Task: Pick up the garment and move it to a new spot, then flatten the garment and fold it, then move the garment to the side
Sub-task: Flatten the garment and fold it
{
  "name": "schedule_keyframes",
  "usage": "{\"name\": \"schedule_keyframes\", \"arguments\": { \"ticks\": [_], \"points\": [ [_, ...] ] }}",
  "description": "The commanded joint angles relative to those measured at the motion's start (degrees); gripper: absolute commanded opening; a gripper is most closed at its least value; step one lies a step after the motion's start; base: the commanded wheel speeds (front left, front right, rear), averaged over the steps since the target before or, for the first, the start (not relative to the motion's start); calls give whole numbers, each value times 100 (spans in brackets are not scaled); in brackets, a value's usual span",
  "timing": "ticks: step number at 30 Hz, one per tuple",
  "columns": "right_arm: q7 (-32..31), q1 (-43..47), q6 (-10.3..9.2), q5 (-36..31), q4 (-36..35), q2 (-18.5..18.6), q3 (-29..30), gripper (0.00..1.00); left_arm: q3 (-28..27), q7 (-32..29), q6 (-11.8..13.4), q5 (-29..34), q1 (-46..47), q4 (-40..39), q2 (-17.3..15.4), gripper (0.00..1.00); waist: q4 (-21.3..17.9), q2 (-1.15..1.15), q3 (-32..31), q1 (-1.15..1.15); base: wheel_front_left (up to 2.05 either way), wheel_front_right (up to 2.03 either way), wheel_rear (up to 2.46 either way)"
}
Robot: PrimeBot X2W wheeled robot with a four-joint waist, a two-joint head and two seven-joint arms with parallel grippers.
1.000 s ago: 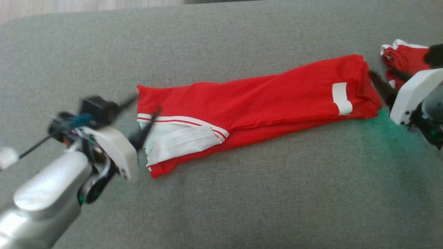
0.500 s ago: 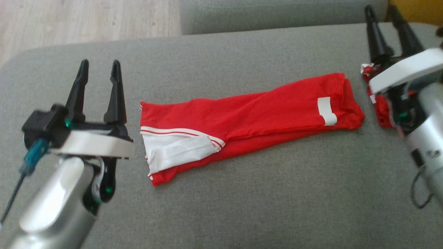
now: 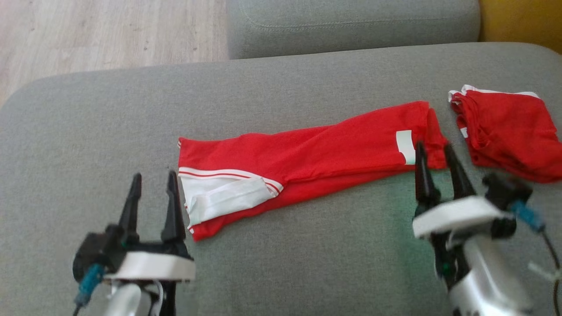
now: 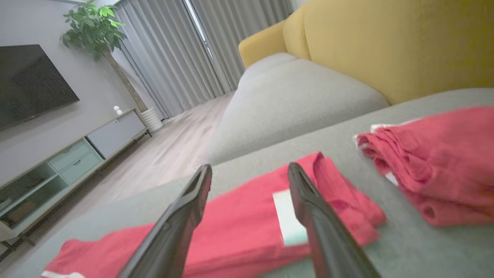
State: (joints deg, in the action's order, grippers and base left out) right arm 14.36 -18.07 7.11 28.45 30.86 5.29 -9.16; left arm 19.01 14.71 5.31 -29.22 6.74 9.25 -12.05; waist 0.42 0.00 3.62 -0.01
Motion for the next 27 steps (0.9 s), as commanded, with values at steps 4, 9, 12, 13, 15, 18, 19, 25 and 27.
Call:
{"name": "schedule_keyframes", "arguments": {
  "ticks": [4, 9, 12, 13, 15, 18, 19, 25, 27],
  "points": [
    [62, 139, 37, -477, -477, -177, 151, 100, -581, 29, -356, 412, 30, -1, 248, 100, 2, 0, 49, 1, 0, 0, 0],
    [63, 15, 37, -757, -471, -216, 346, 100, -837, 29, -695, 766, 181, 140, 451, 100, 93, 0, 213, 1, 0, 0, 0],
    [-16, -215, 37, -963, -224, -221, 604, 100, -905, 29, -842, 924, 296, 218, 557, 100, 169, 0, 348, 1, 0, 0, 0],
    [-80, -302, 37, -1014, -106, -223, 738, 100, -922, 29, -880, 967, 327, 240, 589, 100, 197, 0, 399, 1, 0, 0, 0],
    [-229, -486, 37, -1130, 180, -227, 1025, 100, -955, 29, -946, 1035, 385, 274, 650, 100, 258, 0, 499, 1, 0, 0, 0],
    [-346, -667, 37, -1252, 496, -230, 1314, 100, -976, 29, -1002, 1093, 447, 307, 702, 100, 329, 0, 596, 1, 0, 0, 0],
    [-412, -849, 37, -1422, 814, -232, 1594, 100, -989, 29, -1050, 1142, 516, 335, 745, 100, 394, 0, 690, 1, 0, 0, 0],
    [-490, -1327, 37, -2270, 1709, -209, 2459, 100, -1013, 29, -1143, 1242, 692, 393, 833, 100, 545, 0, 919, 1, 0, 0, 0],
    [-483, -1461, 37, -2548, 1940, -209, 2715, 100, -1019, 29, -1165, 1261, 728, 407, 851, 100, 571, 0, 974, 1, 0, 0, 0]
  ]
}}
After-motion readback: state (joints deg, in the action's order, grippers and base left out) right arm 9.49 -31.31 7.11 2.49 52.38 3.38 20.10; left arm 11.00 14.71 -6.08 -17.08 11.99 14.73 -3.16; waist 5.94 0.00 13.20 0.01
